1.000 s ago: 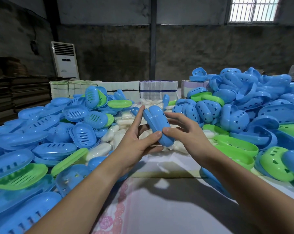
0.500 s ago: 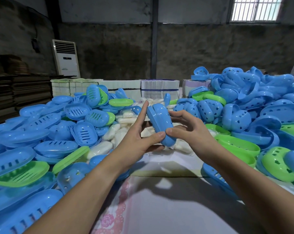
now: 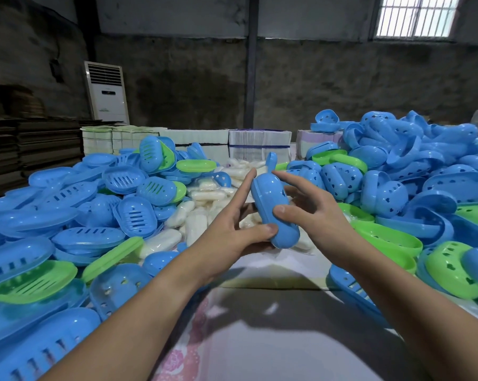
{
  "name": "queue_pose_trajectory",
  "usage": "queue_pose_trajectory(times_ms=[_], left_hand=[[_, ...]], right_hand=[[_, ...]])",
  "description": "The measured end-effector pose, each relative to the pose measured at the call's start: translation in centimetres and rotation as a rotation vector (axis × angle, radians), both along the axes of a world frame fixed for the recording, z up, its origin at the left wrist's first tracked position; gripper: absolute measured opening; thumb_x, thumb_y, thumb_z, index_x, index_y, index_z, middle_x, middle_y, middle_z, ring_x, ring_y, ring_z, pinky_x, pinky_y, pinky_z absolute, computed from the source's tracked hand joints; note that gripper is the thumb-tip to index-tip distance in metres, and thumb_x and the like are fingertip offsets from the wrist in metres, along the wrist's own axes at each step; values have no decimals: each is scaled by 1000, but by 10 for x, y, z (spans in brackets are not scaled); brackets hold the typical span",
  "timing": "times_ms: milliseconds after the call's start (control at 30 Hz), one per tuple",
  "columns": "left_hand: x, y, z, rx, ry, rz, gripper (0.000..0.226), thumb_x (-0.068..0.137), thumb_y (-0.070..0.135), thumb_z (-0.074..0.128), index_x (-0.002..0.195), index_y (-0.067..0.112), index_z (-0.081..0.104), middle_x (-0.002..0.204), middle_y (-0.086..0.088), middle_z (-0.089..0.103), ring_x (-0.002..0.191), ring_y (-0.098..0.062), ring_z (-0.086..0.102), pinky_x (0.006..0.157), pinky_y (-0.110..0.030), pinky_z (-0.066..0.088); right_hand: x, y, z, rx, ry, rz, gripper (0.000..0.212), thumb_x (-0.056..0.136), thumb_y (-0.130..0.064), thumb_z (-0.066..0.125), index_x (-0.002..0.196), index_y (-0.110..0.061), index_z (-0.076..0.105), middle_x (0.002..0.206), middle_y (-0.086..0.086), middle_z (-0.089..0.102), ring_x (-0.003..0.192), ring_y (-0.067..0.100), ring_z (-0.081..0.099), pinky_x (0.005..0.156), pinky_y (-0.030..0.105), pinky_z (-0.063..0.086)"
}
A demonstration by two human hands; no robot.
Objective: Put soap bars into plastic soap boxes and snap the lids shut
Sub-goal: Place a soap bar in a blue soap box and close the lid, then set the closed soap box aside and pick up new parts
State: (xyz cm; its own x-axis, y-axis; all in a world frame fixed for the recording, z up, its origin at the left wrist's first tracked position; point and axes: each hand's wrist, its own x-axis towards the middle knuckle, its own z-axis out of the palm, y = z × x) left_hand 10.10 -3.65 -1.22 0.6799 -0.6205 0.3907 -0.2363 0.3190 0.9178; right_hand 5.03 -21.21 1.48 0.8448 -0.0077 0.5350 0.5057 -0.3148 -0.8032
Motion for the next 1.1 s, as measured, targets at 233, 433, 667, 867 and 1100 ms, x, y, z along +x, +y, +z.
queue_pose_trajectory(times_ms=[233, 433, 667, 867, 1100], left_hand=[[-2, -1, 1, -3, -27, 31, 94, 75, 24, 82, 149, 59, 35, 143, -8, 55, 120, -31, 67, 100, -57, 54], [0, 3, 3, 37, -85, 69, 93, 81, 16, 79, 150, 59, 32, 142, -3, 54, 121, -24, 67, 96, -49, 58], [-1, 5, 4, 104, -120, 102, 90, 92, 4, 71, 149, 58, 29, 136, -1, 56, 116, -22, 70, 87, -40, 61], [-4, 2, -1, 247, -294, 240, 97, 78, 32, 79, 138, 78, 19, 128, 28, 63, 101, -11, 75, 95, -35, 57], [-4, 8, 2, 455, -429, 488, 95, 74, 59, 77, 140, 77, 11, 121, 27, 58, 102, -8, 67, 86, -43, 59]], right_hand=[[0, 0, -1, 17, -38, -1, 49, 78, -33, 69, 124, -48, 61, 117, -4, 66, 104, 30, 58, 76, 14, 52], [-1, 2, -1, 15, -16, 11, 53, 77, -33, 72, 128, -44, 59, 120, -3, 64, 106, 24, 58, 79, 12, 51], [2, -3, -4, 0, 32, 69, 57, 80, -32, 72, 134, -38, 55, 127, 2, 66, 114, 28, 63, 99, 30, 52], [7, -2, -12, -70, 71, 70, 68, 78, -21, 77, 127, -61, 51, 122, -17, 64, 110, -1, 61, 85, 17, 52], [8, -21, -2, -270, 60, -359, 71, 67, -44, 80, 130, -49, 46, 107, -23, 56, 91, 1, 60, 82, 28, 51]])
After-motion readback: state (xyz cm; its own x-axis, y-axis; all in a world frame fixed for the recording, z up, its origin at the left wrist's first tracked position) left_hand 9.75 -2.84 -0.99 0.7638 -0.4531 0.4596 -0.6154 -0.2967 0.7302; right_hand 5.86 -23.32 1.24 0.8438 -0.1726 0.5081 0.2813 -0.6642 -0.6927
